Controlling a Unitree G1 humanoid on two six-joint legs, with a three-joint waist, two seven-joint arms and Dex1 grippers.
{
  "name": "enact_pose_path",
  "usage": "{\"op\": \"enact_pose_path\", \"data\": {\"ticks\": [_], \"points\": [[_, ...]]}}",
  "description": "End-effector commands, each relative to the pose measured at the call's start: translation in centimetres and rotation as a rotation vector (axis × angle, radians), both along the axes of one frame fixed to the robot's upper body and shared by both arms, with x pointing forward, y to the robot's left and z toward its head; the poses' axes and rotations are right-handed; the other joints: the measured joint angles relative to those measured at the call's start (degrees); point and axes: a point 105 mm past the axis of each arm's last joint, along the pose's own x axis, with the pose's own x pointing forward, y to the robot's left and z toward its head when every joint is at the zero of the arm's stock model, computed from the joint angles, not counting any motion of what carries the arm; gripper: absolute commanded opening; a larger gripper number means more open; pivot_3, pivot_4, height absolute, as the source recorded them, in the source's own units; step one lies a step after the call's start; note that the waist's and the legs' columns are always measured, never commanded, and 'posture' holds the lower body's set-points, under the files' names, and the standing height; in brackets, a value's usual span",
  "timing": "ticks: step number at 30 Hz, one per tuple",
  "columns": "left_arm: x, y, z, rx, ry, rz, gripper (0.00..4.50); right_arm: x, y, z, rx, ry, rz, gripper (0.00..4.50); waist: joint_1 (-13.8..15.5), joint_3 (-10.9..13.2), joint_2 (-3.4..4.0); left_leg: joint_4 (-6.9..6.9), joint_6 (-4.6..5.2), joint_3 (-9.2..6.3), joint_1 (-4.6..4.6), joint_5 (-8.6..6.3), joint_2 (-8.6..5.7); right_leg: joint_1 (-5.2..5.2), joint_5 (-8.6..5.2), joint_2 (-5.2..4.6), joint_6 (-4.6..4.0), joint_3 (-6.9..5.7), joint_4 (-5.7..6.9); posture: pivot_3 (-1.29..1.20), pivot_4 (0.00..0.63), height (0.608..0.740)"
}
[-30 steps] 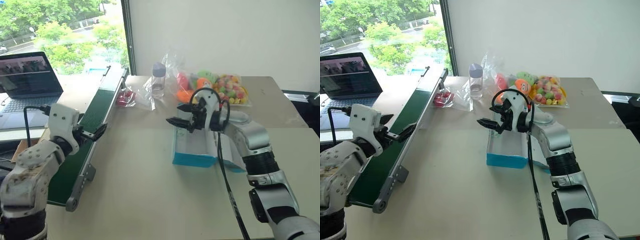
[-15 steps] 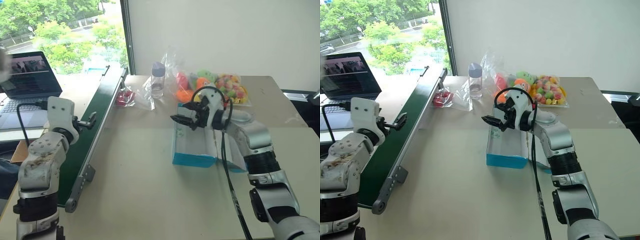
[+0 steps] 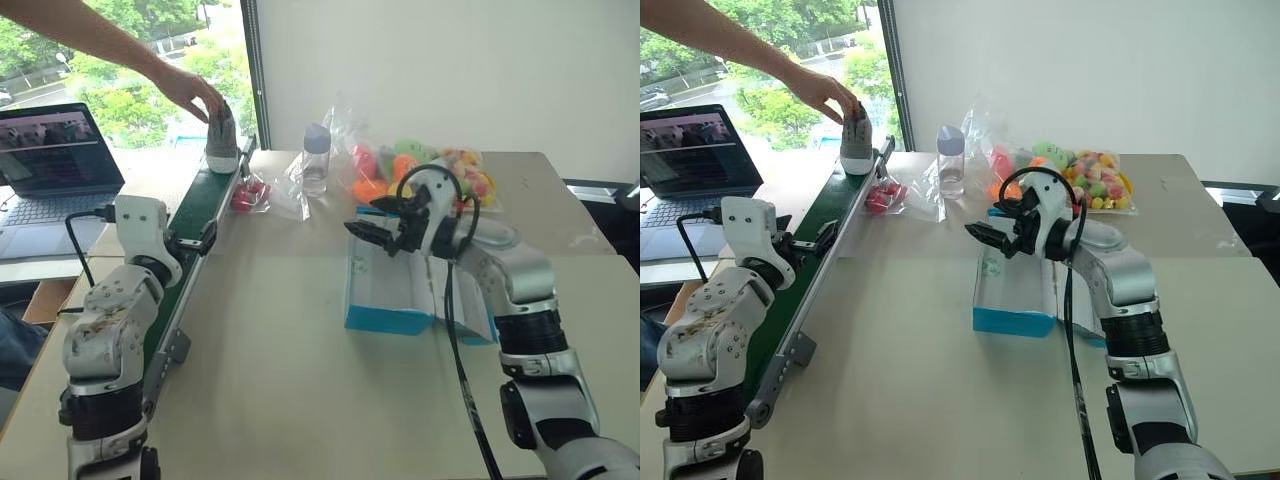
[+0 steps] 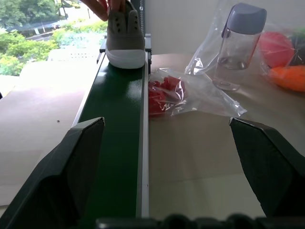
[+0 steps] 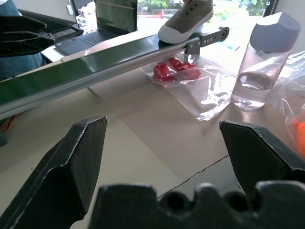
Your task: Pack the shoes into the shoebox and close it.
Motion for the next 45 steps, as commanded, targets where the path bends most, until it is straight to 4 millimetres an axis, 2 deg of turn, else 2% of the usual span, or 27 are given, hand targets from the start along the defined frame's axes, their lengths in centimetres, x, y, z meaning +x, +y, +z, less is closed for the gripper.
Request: {"op": "enact_pose_path", "data": {"ticks": [1, 7, 14, 17, 21, 28, 34, 38, 42, 43, 44, 45], "points": [[-0.2, -0.5, 0.5, 0.025, -0.007, -0.031, 4.5, -0.3, -0.3, 1.7, 0.011, -0.053, -0.006, 4.47, -0.09, 0.0, 0.0, 0.0, 0.0, 0.01, 0.0, 0.0, 0.0, 0.0, 0.0, 0.0, 0.0, 0.01, 0.0, 0.0, 0.15, 0.74], [0.0, -0.2, 0.2, 0.074, 0.013, -0.03, 4.5, -0.2, -0.1, 1.6, 0.015, -0.038, -0.001, 4.47, -0.17, 0.0, 0.0, 0.0, 0.01, 0.02, 0.0, 0.01, 0.0, 0.0, -0.02, 0.02, 0.02, 0.0, 0.0, 0.0, 0.15, 0.74], [0.4, 3.6, -1.1, 0.06, 0.066, 0.147, 4.5, -0.7, 1.1, 1.0, 0.018, -0.017, 0.044, 4.47, -0.27, 0.0, 0.0, 0.01, 0.02, 0.01, 0.01, 0.01, 0.0, 0.0, -0.06, 0.02, 0.1, 0.0, 0.0, 0.0, 0.15, 0.74], [0.8, 3.4, -0.9, 0.059, 0.061, 0.141, 4.5, -0.7, 1.3, 0.9, 0.015, -0.016, 0.045, 4.47, -0.26, 0.0, -0.01, 0.01, 0.02, 0.0, 0.0, 0.01, 0.01, 0.0, -0.05, 0.02, 0.08, -0.01, 0.0, 0.0, 0.15, 0.74], [2.7, 3.3, -0.5, 0.086, 0.069, 0.152, 4.5, -0.8, 1.9, 0.6, 0.023, -0.01, 0.04, 4.47, 0.46, 0.01, -0.02, 0.01, 0.0, -0.03, 0.0, 0.01, -0.02, 0.01, -0.01, -0.01, 0.02, -0.05, 0.01, 0.0, 0.15, 0.74], [4.4, 2.8, 0.9, 0.069, 0.024, 0.139, 4.5, -0.9, 1.9, 0.5, 0.033, -0.01, 0.023, 4.47, 0.42, 0.01, -0.03, 0.01, 0.0, -0.02, 0.0, 0.01, -0.02, 0.0, 0.01, -0.02, 0.01, -0.06, 0.0, 0.0, 0.15, 0.74], [4.9, 3.1, -0.1, 0.054, 0.056, 0.155, 4.5, -0.9, 1.6, 0.6, 0.035, -0.012, 0.013, 4.47, 0.29, 0.01, -0.03, -0.01, -0.01, -0.02, -0.01, 0.01, 0.0, -0.02, 0.01, -0.02, 0.0, -0.07, 0.01, 0.0, 0.15, 0.74], [4.5, 3.4, -2.6, 0.006, 0.13, 0.178, 4.5, -1.0, 1.5, 0.6, 0.033, -0.012, 0.009, 4.47, 0.31, 0.01, -0.03, 0.0, -0.02, -0.03, -0.01, 0.01, -0.01, -0.02, 0.02, -0.04, 0.0, -0.07, 0.01, 0.0, 0.15, 0.74], [3.8, 2.8, -4.7, -0.039, 0.185, 0.155, 3.46, -1.0, 1.3, 0.8, 0.033, -0.016, -0.002, 4.5, 0.21, 0.01, -0.03, -0.01, -0.01, -0.03, -0.02, 0.01, 0.0, -0.03, 0.02, -0.05, 0.0, -0.07, 0.01, 0.0, 0.15, 0.74], [3.7, 2.7, -4.9, -0.047, 0.189, 0.152, 2.92, -1.0, 1.2, 0.9, 0.033, -0.016, -0.004, 4.5, 0.22, 0.01, -0.03, -0.01, -0.01, -0.04, -0.02, 0.01, 0.01, -0.03, 0.02, -0.06, 0.0, -0.08, 0.01, 0.0, 0.15, 0.74], [3.6, 2.6, -5.0, -0.051, 0.189, 0.153, 2.69, -1.0, 1.2, 0.9, 0.033, -0.017, -0.005, 4.5, 0.34, 0.01, -0.02, -0.01, -0.02, -0.04, -0.01, 0.01, 0.01, -0.04, 0.02, -0.07, -0.01, -0.08, 0.02, 0.0, 0.15, 0.74], [3.5, 2.6, -5.0, -0.053, 0.189, 0.153, 2.24, -1.0, 1.2, 1.0, 0.033, -0.016, -0.005, 4.5, 0.51, 0.01, -0.02, -0.01, -0.06, -0.08, -0.01, 0.03, 0.01, -0.02, 0.02, -0.09, -0.01, -0.1, 0.04, 0.0, 0.15, 0.74]]}}
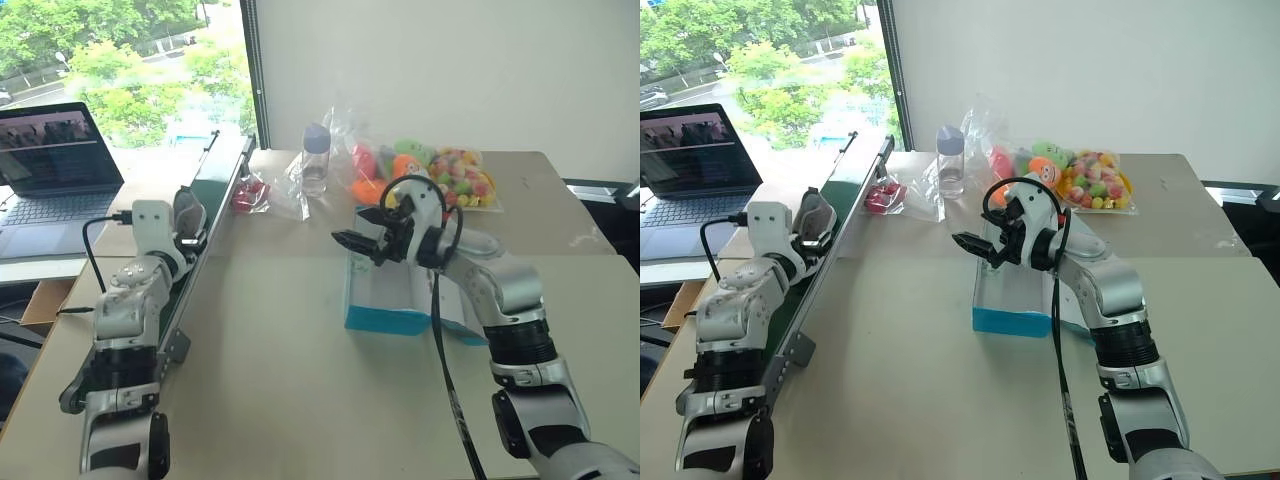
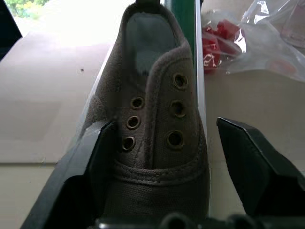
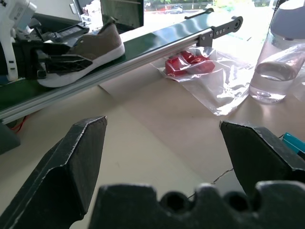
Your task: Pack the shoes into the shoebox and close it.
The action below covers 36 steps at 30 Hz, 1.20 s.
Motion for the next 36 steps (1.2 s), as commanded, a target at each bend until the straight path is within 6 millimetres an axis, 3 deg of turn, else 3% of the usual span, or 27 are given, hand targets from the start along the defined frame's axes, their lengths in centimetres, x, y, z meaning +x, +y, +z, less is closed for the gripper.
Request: {"op": "enact_pose_path", "data": {"ticks": [1, 6, 7, 12, 14, 17, 21, 27, 32, 36], "points": [[-0.3, -0.2, 0.2, -0.021, -0.014, -0.002, 1.88, -0.5, -0.3, 1.7, 0.02, -0.06, 0.0, 4.5, 0.26, 0.0, 0.0, 0.01, -0.03, -0.02, 0.0, 0.01, 0.0, 0.01, 0.0, -0.01, 0.0, -0.01, 0.0, 0.0, 0.15, 0.74], [-0.3, 0.0, 0.8, -0.013, -0.043, 0.014, 0.23, -0.5, -0.4, 1.8, 0.016, -0.061, -0.001, 4.5, 0.55, 0.0, 0.0, 0.05, -0.06, -0.02, 0.05, 0.03, 0.0, 0.07, -0.01, 0.0, 0.04, -0.01, 0.0, 0.0, 0.15, 0.74], [-0.3, 0.0, 1.1, -0.016, -0.055, 0.02, 0.08, -0.5, -0.4, 1.9, 0.017, -0.062, -0.002, 4.5, 0.55, 0.0, 0.0, 0.04, -0.06, -0.02, 0.05, 0.03, 0.01, 0.07, -0.02, 0.01, 0.06, -0.01, 0.0, 0.0, 0.15, 0.74], [-0.2, 0.0, 2.7, -0.008, -0.119, 0.022, 0.08, -0.5, -0.4, 2.1, 0.029, -0.062, -0.005, 4.5, 0.58, 0.0, 0.0, 0.03, -0.07, -0.02, 0.04, 0.04, 0.02, 0.05, 0.06, 0.03, -0.06, -0.02, 0.0, 0.0, 0.15, 0.74], [0.0, -0.8, 4.6, -0.004, -0.19, -0.012, 0.08, -0.5, -0.3, 2.7, 0.071, -0.056, -0.007, 4.5, 0.59, 0.01, -0.01, 0.04, -0.07, -0.02, 0.03, 0.04, 0.02, 0.05, 0.06, 0.03, -0.06, -0.02, 0.0, 0.0, 0.15, 0.74], [0.1, -4.6, 8.0, -0.038, -0.308, -0.17, 0.08, -0.1, -0.3, 4.5, 0.229, -0.025, -0.024, 4.5, 0.72, 0.06, -0.1, 0.05, -0.07, -0.06, -0.06, 0.04, 0.01, 0.02, 0.07, 0.02, -0.07, -0.06, -0.02, 0.0, 0.15, 0.74], [0.1, -9.3, 10.0, -0.137, -0.36, -0.334, 0.08, 1.0, -0.6, 5.3, 0.403, 0.099, -0.082, 4.5, 0.73, 0.06, -0.12, 0.14, -0.09, -0.12, -0.44, 0.07, -0.03, -0.27, 0.17, -0.01, -0.09, -0.09, -0.03, 0.0, 0.15, 0.74], [-0.3, -14.9, 11.4, -0.207, -0.377, -0.493, 0.08, 1.9, -0.7, 6.6, 0.62, 0.234, -0.122, 4.5, 0.34, 0.06, -0.11, 0.06, 0.17, -0.09, -0.43, 0.15, -0.01, -0.27, 0.17, 0.11, -0.1, -0.08, 0.02, 0.0, 0.15, 0.74], [-1.6, -19.8, 10.1, -0.249, -0.323, -0.635, 0.08, 2.4, -1.7, 6.8, 0.671, 0.268, -0.176, 4.5, 0.32, 0.06, -0.11, 0.07, 0.51, -0.1, -0.49, 0.29, -0.02, -0.26, 0.16, 0.15, -0.09, -0.11, -0.01, 0.0, 0.15, 0.74], [-1.9, -21.1, 11.1, -0.233, -0.362, -0.662, 0.08, 2.7, -2.5, 6.7, 0.711, 0.29, -0.217, 4.5, 0.16, 0.06, -0.11, 0.08, 0.6, -0.06, -0.48, 0.3, -0.05, -0.22, 0.15, 0.19, -0.07, -0.07, -0.02, 0.0, 0.15, 0.74]]}}
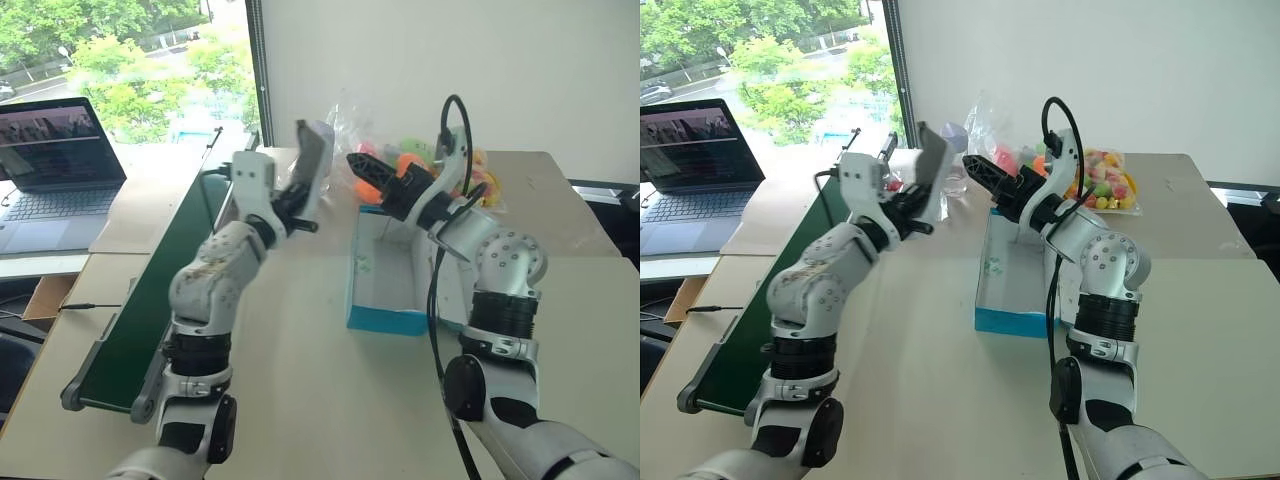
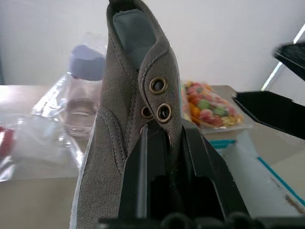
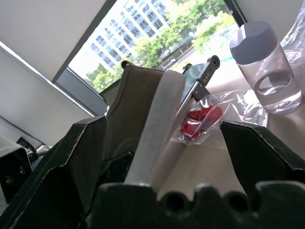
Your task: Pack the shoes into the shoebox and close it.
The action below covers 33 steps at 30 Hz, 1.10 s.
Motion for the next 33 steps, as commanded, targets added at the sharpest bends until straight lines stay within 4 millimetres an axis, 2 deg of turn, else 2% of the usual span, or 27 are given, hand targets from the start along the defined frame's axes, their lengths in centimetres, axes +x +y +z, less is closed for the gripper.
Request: {"op": "enact_pose_path", "data": {"ticks": [1, 7, 13, 21, 25, 30, 33], "points": [[-0.8, -0.9, 3.0, -0.015, -0.117, -0.019, 0.08, -0.2, -0.7, 1.6, 0.061, -0.028, -0.016, 4.5, -0.17, 0.0, 0.0, 0.01, 0.0, 0.01, 0.0, 0.0, 0.0, 0.0, 0.0, 0.01, 0.0, 0.02, 0.0, 0.0, 0.15, 0.74], [-1.5, -2.5, 3.7, -0.033, -0.119, -0.08, 0.08, 0.0, -1.2, 1.7, 0.074, -0.019, -0.039, 4.5, -0.47, 0.0, 0.0, 0.02, 0.03, 0.02, 0.02, 0.01, 0.01, 0.01, -0.02, 0.08, 0.03, 0.07, 0.01, 0.0, 0.15, 0.74], [-2.1, -4.3, 2.9, -0.034, -0.08, -0.145, 0.08, 0.0, -1.0, 1.8, 0.077, -0.019, -0.038, 4.5, -0.74, 0.0, 0.0, 0.02, 0.06, 0.0, 0.02, 0.01, 0.01, 0.07, -0.02, 0.11, 0.05, 0.08, 0.01, 0.0, 0.15, 0.74], [-2.6, -5.6, 2.3, -0.039, -0.043, -0.2, 0.08, -0.2, -0.4, 1.8, 0.07, -0.024, -0.027, 4.5, -0.86, 0.0, 0.0, 0.04, 0.08, -0.01, 0.04, 0.0, 0.01, 0.1, -0.04, 0.12, 0.08, 0.09, 0.0, 0.0, 0.15, 0.74], [-2.7, -6.1, 2.6, -0.042, -0.05, -0.217, 0.0, -0.1, -0.4, 1.7, 0.066, -0.026, -0.029, 3.51, -0.86, 0.0, 0.0, 0.04, 0.08, 0.0, 0.04, 0.0, 0.01, 0.1, -0.04, 0.13, 0.08, 0.09, 0.0, 0.0, 0.15, 0.74], [-2.5, -5.9, 2.6, -0.027, -0.046, -0.213, 0.0, 0.0, -0.6, 1.9, 0.076, -0.036, -0.034, 1.68, -0.89, 0.0, 0.0, 0.04, 0.08, 0.0, 0.05, 0.01, 0.01, 0.1, -0.04, 0.13, 0.09, 0.09, 0.0, 0.0, 0.15, 0.74], [-2.5, -5.5, 2.3, -0.009, -0.037, -0.209, 0.0, 0.0, -0.8, 2.0, 0.079, -0.041, -0.041, 0.75, -0.89, 0.0, 0.0, 0.04, 0.08, -0.01, 0.05, 0.01, 0.01, 0.1, -0.04, 0.13, 0.09, 0.1, 0.01, 0.0, 0.15, 0.74]]}}
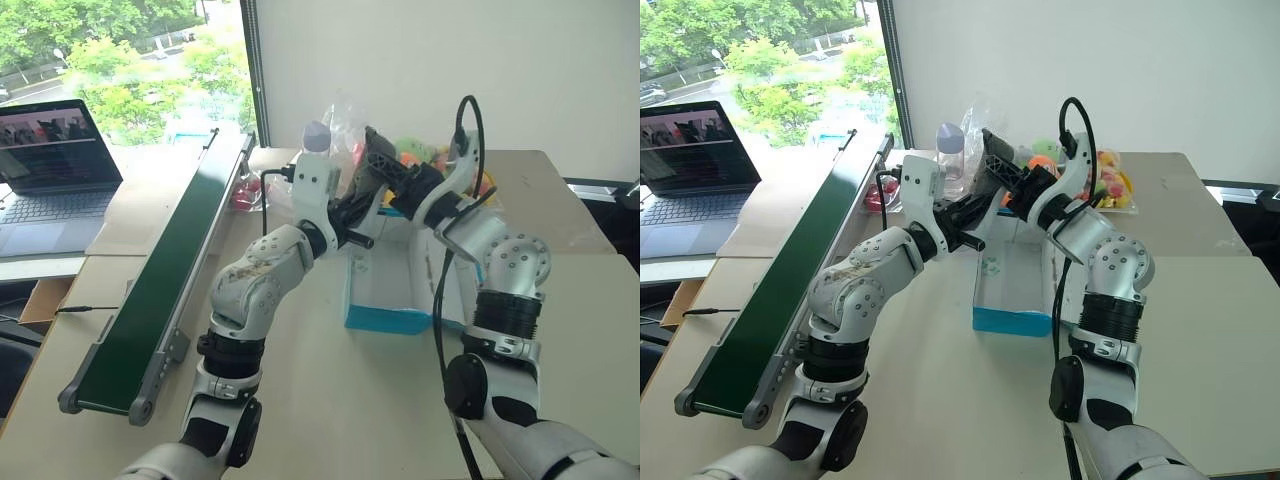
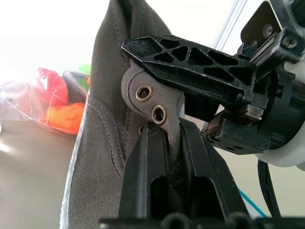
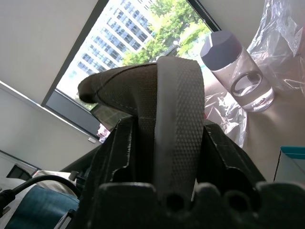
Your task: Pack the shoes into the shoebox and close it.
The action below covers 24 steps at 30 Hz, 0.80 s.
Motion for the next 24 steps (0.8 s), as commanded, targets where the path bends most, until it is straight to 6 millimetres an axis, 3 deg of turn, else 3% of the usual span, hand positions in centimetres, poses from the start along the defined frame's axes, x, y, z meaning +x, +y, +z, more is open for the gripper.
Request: {"op": "enact_pose_path", "data": {"ticks": [1, 3, 5, 8, 12, 16, 20, 24], "points": [[-0.8, -0.2, 1.8, 0.0, -0.067, -0.052, 0.0, -0.2, -0.6, 2.1, 0.025, -0.081, -0.027, 0.54, 0.0, 0.0, 0.0, 0.0, 0.0, 0.0, 0.0, 0.0, 0.0, 0.0, 0.0, 0.0, 0.0, 0.0, 0.0, 0.0, 0.15, 0.74], [-1.2, 0.6, 1.8, -0.008, -0.067, -0.085, 0.88, -0.1, -1.0, 2.3, 0.018, -0.086, -0.043, 0.43, -0.02, 0.0, 0.0, 0.0, 0.0, 0.0, 0.0, 0.0, 0.0, 0.0, 0.0, 0.0, 0.0, 0.0, 0.01, 0.0, 0.15, 0.74], [-0.8, 2.2, 1.6, 0.042, -0.069, -0.066, 1.48, 0.0, -1.9, 2.7, -0.02, -0.099, -0.086, 0.41, -0.03, 0.0, 0.01, 0.0, 0.0, 0.01, 0.01, 0.0, 0.01, -0.01, 0.0, 0.01, 0.0, 0.0, 0.02, 0.0, 0.15, 0.74], [-0.4, 4.4, 1.6, 0.097, -0.073, -0.06, 2.7, 0.2, -3.5, 4.3, -0.073, -0.127, -0.15, 0.4, -0.05, 0.02, 0.03, 0.0, 0.0, 0.01, 0.01, 0.0, 0.0, -0.03, -0.01, 0.01, 0.0, 0.01, 0.01, 0.0, 0.15, 0.74], [-0.2, 6.0, 1.4, 0.179, -0.092, -0.061, 2.7, 0.4, -4.9, 5.4, -0.187, -0.131, -0.214, 0.4, -0.06, 0.03, 0.05, -0.01, -0.01, 0.03, 0.0, 0.0, -0.01, -0.09, -0.03, 0.01, 0.03, 0.06, 0.0, 0.0, 0.15, 0.74], [-0.8, 8.6, -0.3, 0.433, -0.144, -0.114, 2.7, 0.8, -7.0, 1.4, -0.503, 0.09, -0.281, 0.4, -0.13, 0.03, 0.05, -0.05, -0.02, 0.06, 0.02, 0.0, 0.0, -0.09, -0.06, 0.03, 0.02, 0.06, 0.02, 0.0, 0.15, 0.74], [-0.6, 9.1, -1.2, 0.497, -0.149, -0.137, 2.7, 0.8, -7.0, -1.6, -0.541, 0.207, -0.272, 0.4, -0.06, 0.03, 0.05, -0.05, -0.03, 0.11, -0.01, 0.0, 0.01, -0.15, -0.09, -0.01, -0.02, 0.1, -0.04, 0.0, 0.15, 0.74], [-0.5, 8.4, -1.3, 0.5, -0.167, -0.15, 2.7, 0.5, -6.5, -4.8, -0.607, 0.323, -0.236, 0.4, -0.04, 0.03, 0.05, -0.03, -0.02, 0.15, 0.0, 0.0, -0.01, -0.14, -0.08, -0.03, 0.0, 0.16, -0.02, 0.0, 0.15, 0.74]]}}
